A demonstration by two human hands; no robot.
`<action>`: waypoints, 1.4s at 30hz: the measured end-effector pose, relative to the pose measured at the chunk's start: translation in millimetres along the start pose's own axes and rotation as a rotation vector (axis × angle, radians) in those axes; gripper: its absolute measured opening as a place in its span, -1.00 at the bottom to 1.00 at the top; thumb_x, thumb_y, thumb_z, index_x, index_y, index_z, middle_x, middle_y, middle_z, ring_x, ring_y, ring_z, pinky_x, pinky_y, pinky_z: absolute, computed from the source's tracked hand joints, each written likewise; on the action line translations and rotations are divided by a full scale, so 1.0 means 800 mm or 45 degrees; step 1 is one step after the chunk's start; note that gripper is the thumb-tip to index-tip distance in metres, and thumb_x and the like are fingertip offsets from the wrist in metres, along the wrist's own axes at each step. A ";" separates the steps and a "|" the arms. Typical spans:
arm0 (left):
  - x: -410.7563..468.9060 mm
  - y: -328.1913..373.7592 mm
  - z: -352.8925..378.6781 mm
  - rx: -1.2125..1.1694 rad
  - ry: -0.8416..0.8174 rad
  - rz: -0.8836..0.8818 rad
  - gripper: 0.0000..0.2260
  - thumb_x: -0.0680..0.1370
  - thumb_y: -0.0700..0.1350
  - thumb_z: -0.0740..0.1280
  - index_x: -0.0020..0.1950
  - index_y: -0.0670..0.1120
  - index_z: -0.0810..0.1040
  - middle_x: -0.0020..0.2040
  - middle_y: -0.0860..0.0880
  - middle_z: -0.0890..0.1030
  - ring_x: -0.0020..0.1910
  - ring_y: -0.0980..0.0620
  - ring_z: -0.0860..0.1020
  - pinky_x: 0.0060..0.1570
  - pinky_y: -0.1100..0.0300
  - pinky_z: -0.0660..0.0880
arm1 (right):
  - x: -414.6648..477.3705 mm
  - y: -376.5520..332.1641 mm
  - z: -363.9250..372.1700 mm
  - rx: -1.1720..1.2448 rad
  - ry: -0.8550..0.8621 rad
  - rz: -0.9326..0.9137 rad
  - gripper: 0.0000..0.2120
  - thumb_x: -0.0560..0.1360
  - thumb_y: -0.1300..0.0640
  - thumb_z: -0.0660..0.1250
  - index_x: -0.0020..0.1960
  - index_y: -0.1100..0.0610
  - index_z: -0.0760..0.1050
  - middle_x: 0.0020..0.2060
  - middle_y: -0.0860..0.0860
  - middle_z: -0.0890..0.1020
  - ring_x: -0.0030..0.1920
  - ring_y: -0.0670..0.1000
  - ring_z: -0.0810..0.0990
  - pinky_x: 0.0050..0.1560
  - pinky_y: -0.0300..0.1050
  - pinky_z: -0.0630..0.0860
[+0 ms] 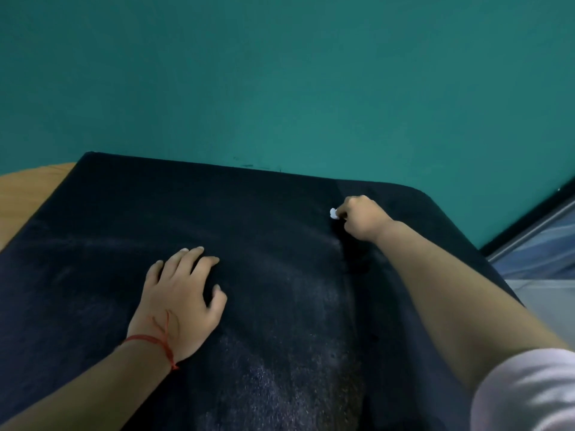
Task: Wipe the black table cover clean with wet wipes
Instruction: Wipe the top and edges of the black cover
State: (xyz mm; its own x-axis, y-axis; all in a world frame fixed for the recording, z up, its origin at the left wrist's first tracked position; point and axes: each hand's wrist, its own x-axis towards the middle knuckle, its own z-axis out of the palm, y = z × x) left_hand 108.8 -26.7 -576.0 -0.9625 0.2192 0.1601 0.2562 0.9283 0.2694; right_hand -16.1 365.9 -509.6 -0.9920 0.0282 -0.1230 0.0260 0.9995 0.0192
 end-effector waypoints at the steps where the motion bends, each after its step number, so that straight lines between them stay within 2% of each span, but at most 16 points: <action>1: 0.000 0.000 -0.001 -0.006 0.004 0.004 -0.50 0.57 0.18 0.09 0.45 0.07 0.48 0.51 0.03 0.44 0.56 -0.02 0.32 0.54 -0.16 0.23 | -0.007 0.000 0.003 0.001 0.001 -0.014 -0.74 0.48 0.38 0.25 -0.05 0.09 0.61 0.09 0.01 0.58 0.02 0.17 0.59 -0.01 -0.03 0.50; 3: -0.001 0.001 -0.002 -0.008 0.009 0.008 -0.50 0.57 0.18 0.09 0.46 0.08 0.48 0.52 0.03 0.44 0.56 -0.02 0.32 0.54 -0.16 0.23 | -0.024 -0.002 0.009 0.010 -0.005 -0.033 -0.65 0.49 0.38 0.25 0.12 0.10 0.67 0.09 -0.04 0.52 0.04 0.13 0.55 0.00 -0.08 0.42; 6: -0.003 0.002 -0.004 -0.018 0.013 0.012 -0.51 0.57 0.18 0.09 0.45 0.09 0.47 0.52 0.04 0.43 0.56 -0.01 0.31 0.55 -0.15 0.22 | -0.056 -0.006 0.014 0.012 -0.022 -0.053 -0.54 0.50 0.38 0.25 0.31 0.09 0.65 0.07 -0.08 0.47 0.11 0.16 0.57 0.02 -0.10 0.38; 10: 0.000 0.001 -0.005 -0.030 0.022 0.008 -0.55 0.59 0.15 0.16 0.45 0.08 0.47 0.52 0.02 0.43 0.56 -0.02 0.31 0.55 -0.16 0.21 | -0.090 -0.013 0.026 0.060 -0.026 -0.082 -0.45 0.50 0.40 0.26 0.42 0.05 0.60 0.19 -0.04 0.53 0.16 0.16 0.59 0.06 -0.11 0.44; 13: -0.002 0.003 -0.008 -0.044 0.021 -0.004 -0.57 0.61 0.12 0.23 0.47 0.07 0.47 0.53 0.00 0.42 0.57 -0.04 0.30 0.55 -0.16 0.20 | -0.125 -0.018 0.036 0.124 -0.011 -0.103 -0.44 0.51 0.41 0.27 0.41 0.01 0.61 0.21 -0.07 0.53 0.24 0.13 0.59 0.21 -0.09 0.53; 17: -0.003 0.006 -0.011 -0.039 0.030 0.003 -0.57 0.61 0.13 0.23 0.47 0.07 0.47 0.53 0.00 0.42 0.57 -0.04 0.29 0.55 -0.17 0.19 | -0.176 -0.025 0.048 0.169 0.002 -0.175 -0.38 0.46 0.48 0.25 0.40 0.01 0.61 0.23 -0.04 0.53 0.33 0.10 0.56 0.35 -0.06 0.50; 19: -0.003 0.006 -0.013 -0.042 0.032 0.002 -0.57 0.62 0.13 0.22 0.47 0.07 0.47 0.54 0.00 0.42 0.57 -0.04 0.29 0.55 -0.16 0.18 | -0.203 -0.030 0.053 0.160 0.009 -0.209 -0.34 0.42 0.51 0.24 0.40 0.02 0.60 0.23 -0.03 0.53 0.32 0.09 0.53 0.31 -0.07 0.50; 23: -0.005 0.007 -0.014 -0.031 0.034 0.004 -0.57 0.62 0.14 0.21 0.47 0.07 0.46 0.53 0.00 0.42 0.57 -0.05 0.29 0.54 -0.18 0.20 | -0.256 -0.038 0.061 0.146 0.021 -0.225 -0.31 0.38 0.51 0.22 0.40 0.02 0.59 0.20 -0.06 0.51 0.22 0.04 0.51 0.15 -0.22 0.42; 27: -0.006 0.005 -0.016 -0.031 0.029 0.010 -0.57 0.62 0.15 0.20 0.46 0.07 0.47 0.52 -0.01 0.43 0.56 -0.07 0.30 0.54 -0.20 0.21 | -0.306 -0.048 0.071 0.161 0.048 -0.227 -0.27 0.33 0.53 0.21 0.38 0.02 0.61 0.18 -0.06 0.52 0.14 0.04 0.51 0.15 -0.22 0.46; 29: -0.007 0.005 -0.017 -0.025 0.022 0.011 -0.57 0.62 0.15 0.20 0.47 0.07 0.47 0.52 -0.02 0.43 0.56 -0.08 0.30 0.53 -0.21 0.22 | -0.332 -0.056 0.075 0.171 0.064 -0.238 -0.26 0.30 0.54 0.21 0.36 0.02 0.62 0.16 -0.03 0.53 0.11 0.07 0.51 0.15 -0.14 0.51; 33: -0.010 0.006 -0.019 -0.015 0.008 0.014 -0.57 0.63 0.15 0.19 0.47 0.05 0.47 0.53 -0.04 0.43 0.57 -0.10 0.30 0.52 -0.21 0.22 | -0.384 -0.069 0.082 0.169 0.100 -0.214 -0.29 0.35 0.50 0.21 0.36 -0.01 0.62 0.14 -0.06 0.52 0.12 0.03 0.48 0.16 -0.12 0.51; 38: -0.013 0.003 -0.020 -0.018 -0.012 0.019 -0.55 0.65 0.15 0.16 0.50 0.06 0.45 0.56 -0.05 0.40 0.59 -0.11 0.27 0.55 -0.21 0.18 | -0.439 -0.081 0.099 0.196 0.160 -0.172 -0.31 0.30 0.48 0.20 0.29 0.00 0.66 0.07 -0.06 0.54 0.05 0.06 0.52 0.03 -0.12 0.55; 42: -0.014 0.004 -0.020 -0.015 -0.020 0.025 -0.54 0.66 0.15 0.14 0.53 0.05 0.43 0.57 -0.06 0.39 0.60 -0.10 0.26 0.56 -0.20 0.16 | -0.472 -0.096 0.109 0.221 0.277 -0.149 -0.33 0.26 0.46 0.22 0.23 -0.04 0.66 0.01 -0.14 0.51 -0.07 0.00 0.49 -0.07 -0.28 0.40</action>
State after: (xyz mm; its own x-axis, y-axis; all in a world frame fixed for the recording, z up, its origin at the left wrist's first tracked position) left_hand 122.0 -31.1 -561.5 -0.9584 0.2423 0.1507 0.2763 0.9200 0.2779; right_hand 367.2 280.0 -550.8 -0.9922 -0.0725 0.1014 -0.0877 0.9840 -0.1551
